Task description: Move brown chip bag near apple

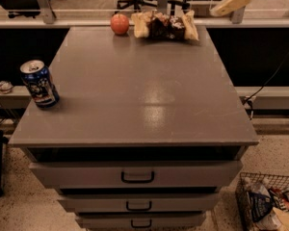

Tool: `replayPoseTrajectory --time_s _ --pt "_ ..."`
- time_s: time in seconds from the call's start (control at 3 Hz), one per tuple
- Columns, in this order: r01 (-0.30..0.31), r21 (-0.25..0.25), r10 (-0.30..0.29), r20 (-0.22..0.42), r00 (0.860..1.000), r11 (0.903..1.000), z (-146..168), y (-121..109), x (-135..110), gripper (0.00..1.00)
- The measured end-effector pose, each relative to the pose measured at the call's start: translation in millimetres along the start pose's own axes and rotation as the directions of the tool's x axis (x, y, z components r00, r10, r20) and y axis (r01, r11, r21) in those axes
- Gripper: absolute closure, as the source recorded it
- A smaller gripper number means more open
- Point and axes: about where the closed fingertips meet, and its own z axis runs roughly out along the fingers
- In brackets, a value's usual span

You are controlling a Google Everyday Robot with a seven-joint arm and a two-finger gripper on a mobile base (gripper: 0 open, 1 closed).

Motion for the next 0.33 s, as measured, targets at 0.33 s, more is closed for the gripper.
replayPoseTrajectory --time_s 0.33 --pt "0.014 -0.013 -0.014 -0.002 1.0 0.9998 -6.3 1.2 3.1 0.0"
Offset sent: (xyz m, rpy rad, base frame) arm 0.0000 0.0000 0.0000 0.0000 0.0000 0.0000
